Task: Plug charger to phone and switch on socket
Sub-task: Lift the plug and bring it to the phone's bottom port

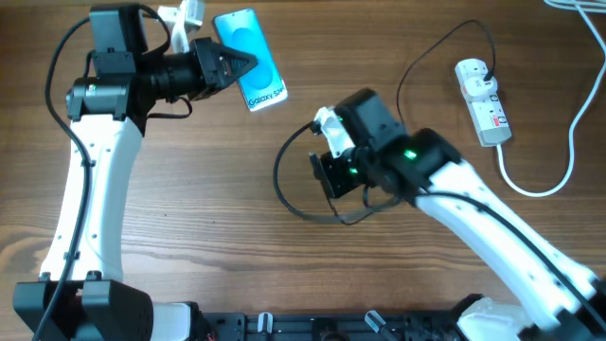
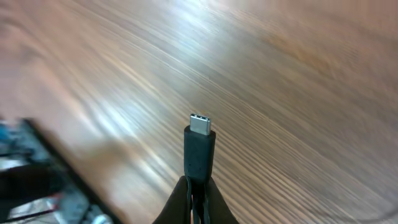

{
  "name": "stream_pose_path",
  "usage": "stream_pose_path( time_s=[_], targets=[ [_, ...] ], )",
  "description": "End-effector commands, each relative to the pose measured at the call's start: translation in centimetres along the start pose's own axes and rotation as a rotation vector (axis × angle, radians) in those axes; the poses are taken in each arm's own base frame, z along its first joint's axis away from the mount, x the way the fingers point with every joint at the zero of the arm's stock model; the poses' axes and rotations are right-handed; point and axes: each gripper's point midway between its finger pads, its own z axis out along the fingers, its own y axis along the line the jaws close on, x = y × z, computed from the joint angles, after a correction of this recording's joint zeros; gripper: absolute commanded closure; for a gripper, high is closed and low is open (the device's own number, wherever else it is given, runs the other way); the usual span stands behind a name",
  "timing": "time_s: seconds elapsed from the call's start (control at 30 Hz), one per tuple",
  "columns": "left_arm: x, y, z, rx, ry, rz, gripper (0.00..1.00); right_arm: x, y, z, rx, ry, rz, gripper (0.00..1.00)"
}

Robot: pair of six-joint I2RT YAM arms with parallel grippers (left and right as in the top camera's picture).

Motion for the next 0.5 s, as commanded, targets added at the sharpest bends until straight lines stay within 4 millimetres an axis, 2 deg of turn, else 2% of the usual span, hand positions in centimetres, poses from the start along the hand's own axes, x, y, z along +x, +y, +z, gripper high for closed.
stream_pose_path(
  time_s=[0.0,0.23,0.33,0.47],
  targets=[
    [1.3,-3.2,0.3,0.132,0.067,0.045,0.96,-1.1,2.4,-2.4,-0.092,-0.071,-0.024,0.96],
    [3.3,-5.1,2.5,0.166,0.130,0.142,0.96,-2.2,2.6,-2.7,-0.106,-0.113,0.071,0.96],
    [3.4,-4.0,3.7,0.070,0.111,0.137,0.96,-2.6,2.7,-2.7,-0.112,-0.126,0.088,0.96],
    [3.2,-3.0,4.3,0.001,0.092,0.136,0.96,-2.7,2.9,-2.7,-0.121,-0.127,0.106,0.96]
  ],
)
